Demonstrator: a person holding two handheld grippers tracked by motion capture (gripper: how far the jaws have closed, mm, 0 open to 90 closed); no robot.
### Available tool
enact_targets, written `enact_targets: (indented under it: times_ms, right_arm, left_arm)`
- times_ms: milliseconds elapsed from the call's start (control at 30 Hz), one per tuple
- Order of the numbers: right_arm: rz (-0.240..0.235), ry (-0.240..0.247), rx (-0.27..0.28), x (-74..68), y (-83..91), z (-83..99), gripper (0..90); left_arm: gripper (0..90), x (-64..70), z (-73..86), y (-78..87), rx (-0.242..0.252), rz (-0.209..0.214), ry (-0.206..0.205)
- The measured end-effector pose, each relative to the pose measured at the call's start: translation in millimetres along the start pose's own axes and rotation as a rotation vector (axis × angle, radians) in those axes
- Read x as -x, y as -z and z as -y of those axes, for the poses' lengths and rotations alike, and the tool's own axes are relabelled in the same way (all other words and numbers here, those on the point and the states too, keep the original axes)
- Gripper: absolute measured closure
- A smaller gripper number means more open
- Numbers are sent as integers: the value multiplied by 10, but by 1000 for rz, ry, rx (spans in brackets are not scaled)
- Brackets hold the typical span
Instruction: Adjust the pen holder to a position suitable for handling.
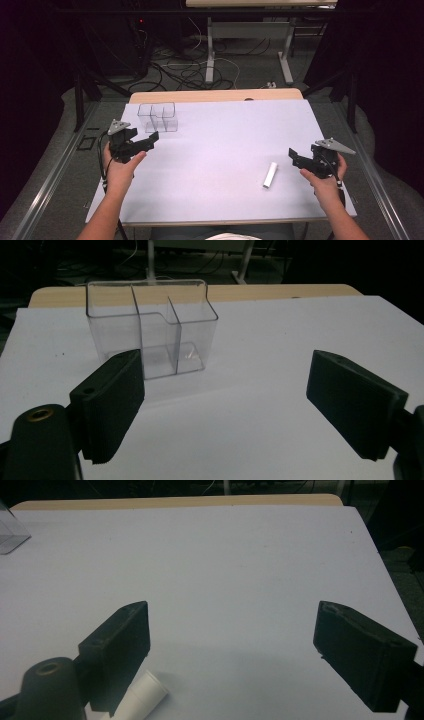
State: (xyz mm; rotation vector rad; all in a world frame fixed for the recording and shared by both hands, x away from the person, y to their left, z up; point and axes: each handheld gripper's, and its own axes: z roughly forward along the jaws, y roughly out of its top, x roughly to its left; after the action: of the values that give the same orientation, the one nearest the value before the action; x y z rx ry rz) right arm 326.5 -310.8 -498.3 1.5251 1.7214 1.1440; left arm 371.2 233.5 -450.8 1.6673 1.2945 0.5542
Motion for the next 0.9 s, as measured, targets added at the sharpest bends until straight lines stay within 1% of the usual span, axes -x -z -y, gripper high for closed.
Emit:
enact_targets:
  times_ms: [100,133,167,267,367,433,500,533,567,600,700,733,767,867,900]
  right_arm:
    - [2,-4,1,1,2,-2,144]
    - [1,-1,-1,4,1,-2,145]
    - [1,-3,-1,4,0,-2,145]
    - [0,3,2,16,2,-2,146]
    - [2,-3,13,16,-4,5,146]
    - [2,11,11,28,-3,2,147]
    - [1,9,12,28,-3,3,147]
    - [-3,-18,8,7,-3,7,148]
    - [3,-25,38,-2,-28,14,148]
    - [0,-7,14,14,-7,8,149]
    - [-3,-4,4,17,-4,7,150]
    - [-14,7,4,29,-8,6,150]
    - [-20,8,8,34,-20,10,151]
    - [-15,3,3,30,-19,15,152]
    - [-15,3,3,31,-17,17,152]
  left_arm:
    - [165,17,-97,-26,2,-4,-4]
    - [165,28,-155,-38,-1,-7,-11]
    - [166,28,-155,-38,-1,-7,-11]
    - [170,34,-230,-55,3,-16,-21]
    - [173,25,-296,-78,4,-24,-20]
    - [175,15,-347,-91,-2,-29,-20]
    - [180,2,-400,-104,3,-34,-18]
    - [201,-5,-427,-110,3,-38,-19]
    - [208,-14,-454,-117,5,-43,-20]
    - [216,-24,-483,-121,2,-48,-22]
    - [241,-57,-571,-142,8,-57,-14]
    - [248,-71,-602,-147,12,-61,-12]
    - [275,-84,-630,-153,19,-65,-7]
    - [292,-122,-717,-187,16,-77,-2]
    - [295,-135,-744,-201,15,-82,-7]
